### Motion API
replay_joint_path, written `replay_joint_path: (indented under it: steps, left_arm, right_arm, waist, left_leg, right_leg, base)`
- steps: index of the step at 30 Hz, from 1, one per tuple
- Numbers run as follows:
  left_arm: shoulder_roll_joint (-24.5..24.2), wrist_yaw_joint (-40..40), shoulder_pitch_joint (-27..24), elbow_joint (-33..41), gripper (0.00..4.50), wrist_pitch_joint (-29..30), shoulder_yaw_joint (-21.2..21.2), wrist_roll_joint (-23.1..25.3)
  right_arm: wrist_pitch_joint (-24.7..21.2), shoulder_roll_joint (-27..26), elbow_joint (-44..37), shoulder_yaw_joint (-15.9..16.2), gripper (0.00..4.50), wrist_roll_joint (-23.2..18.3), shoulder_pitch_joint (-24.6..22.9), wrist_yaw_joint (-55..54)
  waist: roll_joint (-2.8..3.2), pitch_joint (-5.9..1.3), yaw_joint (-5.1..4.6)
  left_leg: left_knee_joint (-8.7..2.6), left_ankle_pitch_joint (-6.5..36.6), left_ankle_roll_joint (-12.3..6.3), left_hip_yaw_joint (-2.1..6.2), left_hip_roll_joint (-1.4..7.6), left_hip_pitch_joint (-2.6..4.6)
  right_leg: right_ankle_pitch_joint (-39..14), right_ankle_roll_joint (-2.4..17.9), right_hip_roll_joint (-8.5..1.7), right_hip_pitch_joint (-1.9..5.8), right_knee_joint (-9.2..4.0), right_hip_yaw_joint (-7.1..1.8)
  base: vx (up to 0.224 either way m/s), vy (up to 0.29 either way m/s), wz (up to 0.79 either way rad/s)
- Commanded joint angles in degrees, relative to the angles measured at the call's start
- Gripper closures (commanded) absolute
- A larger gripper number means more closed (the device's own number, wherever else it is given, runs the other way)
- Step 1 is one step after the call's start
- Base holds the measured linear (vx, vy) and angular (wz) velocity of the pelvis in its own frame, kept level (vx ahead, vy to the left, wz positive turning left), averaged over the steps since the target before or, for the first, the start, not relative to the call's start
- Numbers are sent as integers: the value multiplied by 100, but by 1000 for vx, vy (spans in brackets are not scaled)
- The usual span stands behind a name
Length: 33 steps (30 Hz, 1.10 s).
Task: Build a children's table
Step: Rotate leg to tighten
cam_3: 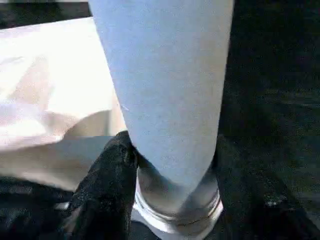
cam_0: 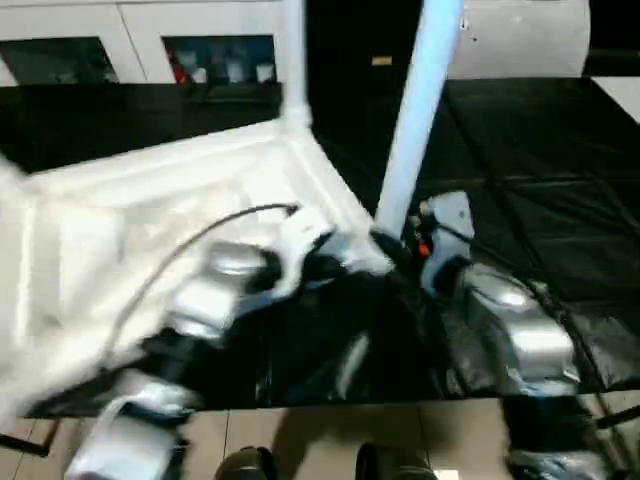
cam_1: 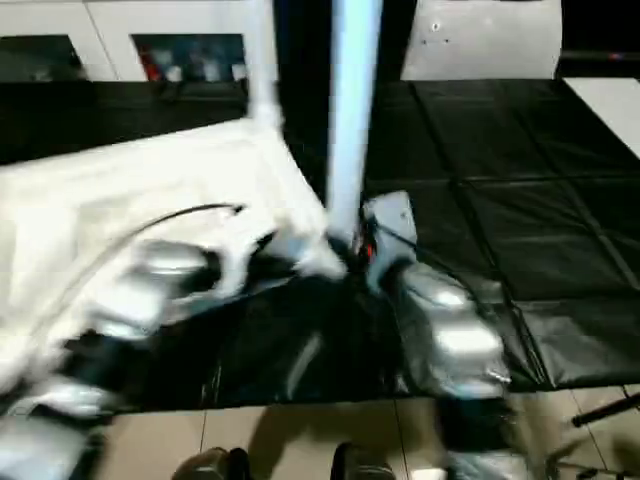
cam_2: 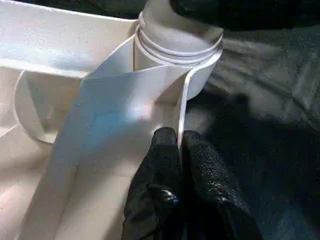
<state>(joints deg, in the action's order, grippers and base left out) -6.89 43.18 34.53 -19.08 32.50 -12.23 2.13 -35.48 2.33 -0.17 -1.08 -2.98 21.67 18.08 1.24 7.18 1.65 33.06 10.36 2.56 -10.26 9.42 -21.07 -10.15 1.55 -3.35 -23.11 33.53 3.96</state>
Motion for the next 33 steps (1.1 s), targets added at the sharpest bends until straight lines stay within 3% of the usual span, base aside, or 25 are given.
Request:
replay_joint_path:
  steps: [1, 3, 6, 10, 12, 17, 21, 22, 24, 27, 33]
  left_arm:
    - [412, -675, 332, 38, 450, -68, 41, -31]
    - [423, -679, 325, 66, 450, -110, 1, 35]
    - [396, -601, 296, 122, 450, -122, -68, 93]
    - [24, -230, 142, 230, 450, -359, -214, 115]
    - [-227, 51, 71, 259, 450, -456, -223, 67]
    - [-661, 659, -47, 279, 450, -744, -306, 38]
    - [-1136, 1502, -82, 104, 450, -1394, -431, -163]
    - [-1260, 1718, -83, 39, 450, -1524, -473, -189]
    - [-1394, 1934, -64, -67, 450, -1740, -540, -168]
    - [-1589, 2800, -41, -252, 450, -2027, -467, -530]
    - [-1905, 3569, 41, -444, 450, -2336, -620, -659]
  right_arm:
    - [-271, -559, 299, 867, 253, -315, -155, 282]
    - [-159, -598, 331, 834, 253, -292, -151, 255]
    - [24, -635, 308, 766, 186, -256, -176, 221]
    - [387, -568, 193, 569, 157, -332, -204, 278]
    - [612, -252, 121, 658, 139, -295, -244, 588]
    - [949, 191, 70, 511, 94, -356, -312, 991]
    - [1196, 744, 54, 350, 94, -553, -352, 1768]
    - [1258, 921, 41, 352, 94, -610, -364, 2025]
    - [1334, 1132, 39, 412, 94, -670, -381, 2341]
    - [1536, 1738, 57, 591, 94, -828, -412, 3327]
    - [1673, 2156, 234, 679, 94, -1148, -305, 4297]
  waist:
    - [-49, -337, 6]
    - [-42, -354, 11]
    - [-39, -369, 9]
    - [-39, -376, 14]
    - [-28, -379, 8]
    - [-44, -430, 3]
    - [-64, -458, 9]
    - [-42, -462, 33]
    - [-39, -466, 41]
    - [-38, -455, 92]
    - [-55, -442, 191]
  left_leg:
    - [-429, 1256, -227, 187, 332, 62]
    - [-433, 1090, -283, 180, 344, 45]
    - [-416, 910, -367, 158, 348, 39]
    - [-419, 803, -446, 156, 350, 33]
    - [-418, 773, -455, 159, 354, 18]
    - [-376, 411, -630, 153, 353, -1]
    - [-345, 220, -816, 129, 363, 3]
    - [-331, 165, -889, 130, 362, 12]
    - [-322, 153, -942, 123, 380, 20]
    - [-314, 222, -968, 115, 387, 21]
    - [-300, 508, -850, 110, 403, 11]
  right_leg:
    - [-2582, 703, -541, 209, -564, -341]
    - [-2115, 807, -538, 224, -526, -346]
    - [-1575, 999, -535, 247, -470, -354]
    - [-1401, 1070, -545, 275, -451, -352]
    - [-1338, 1090, -551, 291, -440, -347]
    - [-685, 1241, -540, 335, -348, -345]
    - [-243, 1411, -528, 337, -290, -343]
    - [-147, 1428, -520, 325, -276, -337]
    - [-52, 1485, -524, 316, -257, -339]
    - [-172, 1544, -530, 299, -263, -329]
    - [-644, 1528, -569, 295, -280, -338]
  base:
    - [0, 0, 0]
    - [0, 0, 0]
    - [0, 0, 0]
    - [0, 0, 0]
    - [0, 0, 0]
    - [0, 0, 0]
    - [0, 0, 0]
    - [0, 0, 0]
    - [0, 0, 0]
    - [0, 0, 0]
    - [0, 0, 0]
